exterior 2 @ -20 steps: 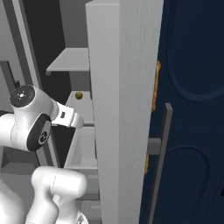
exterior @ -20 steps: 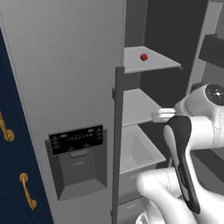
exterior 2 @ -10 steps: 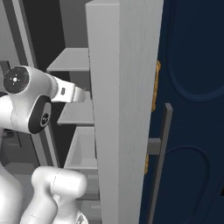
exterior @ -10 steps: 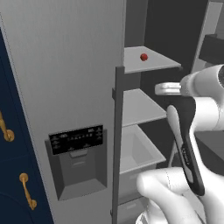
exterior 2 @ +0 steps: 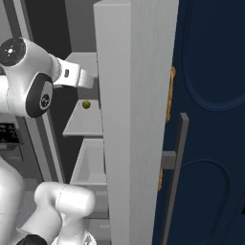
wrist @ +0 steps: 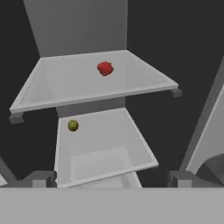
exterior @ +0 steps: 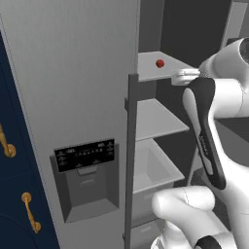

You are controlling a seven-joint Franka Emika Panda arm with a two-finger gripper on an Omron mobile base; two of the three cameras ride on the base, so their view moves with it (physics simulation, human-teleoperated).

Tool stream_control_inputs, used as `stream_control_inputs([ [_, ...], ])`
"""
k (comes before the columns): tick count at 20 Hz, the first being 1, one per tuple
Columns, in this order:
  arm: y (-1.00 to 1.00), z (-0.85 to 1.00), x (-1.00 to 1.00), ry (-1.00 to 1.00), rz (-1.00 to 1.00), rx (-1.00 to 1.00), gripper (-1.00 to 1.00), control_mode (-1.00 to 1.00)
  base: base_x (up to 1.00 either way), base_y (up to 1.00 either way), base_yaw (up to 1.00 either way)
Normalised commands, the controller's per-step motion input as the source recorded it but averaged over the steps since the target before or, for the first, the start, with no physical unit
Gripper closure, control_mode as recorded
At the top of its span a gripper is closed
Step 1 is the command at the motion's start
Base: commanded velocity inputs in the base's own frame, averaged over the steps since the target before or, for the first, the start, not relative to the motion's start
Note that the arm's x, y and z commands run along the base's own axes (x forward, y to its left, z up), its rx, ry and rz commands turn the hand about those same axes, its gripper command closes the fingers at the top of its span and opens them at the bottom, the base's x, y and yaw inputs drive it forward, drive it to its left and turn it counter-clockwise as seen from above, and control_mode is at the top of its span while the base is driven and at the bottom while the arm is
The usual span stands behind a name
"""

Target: Take the strawberry from the fridge and place it on top of the pancake, located on the dining counter.

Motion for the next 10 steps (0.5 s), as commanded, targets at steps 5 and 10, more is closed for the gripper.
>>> stream_control_inputs([
  [5,0.03,0.00,0.75,0.01,0.00,0.00,-1.00,-1.00,0.00,0.00,0.00],
  [10,0.01,0.00,0.87,0.09,0.00,0.00,-1.00,-1.00,0.00,0.00,0.00],
])
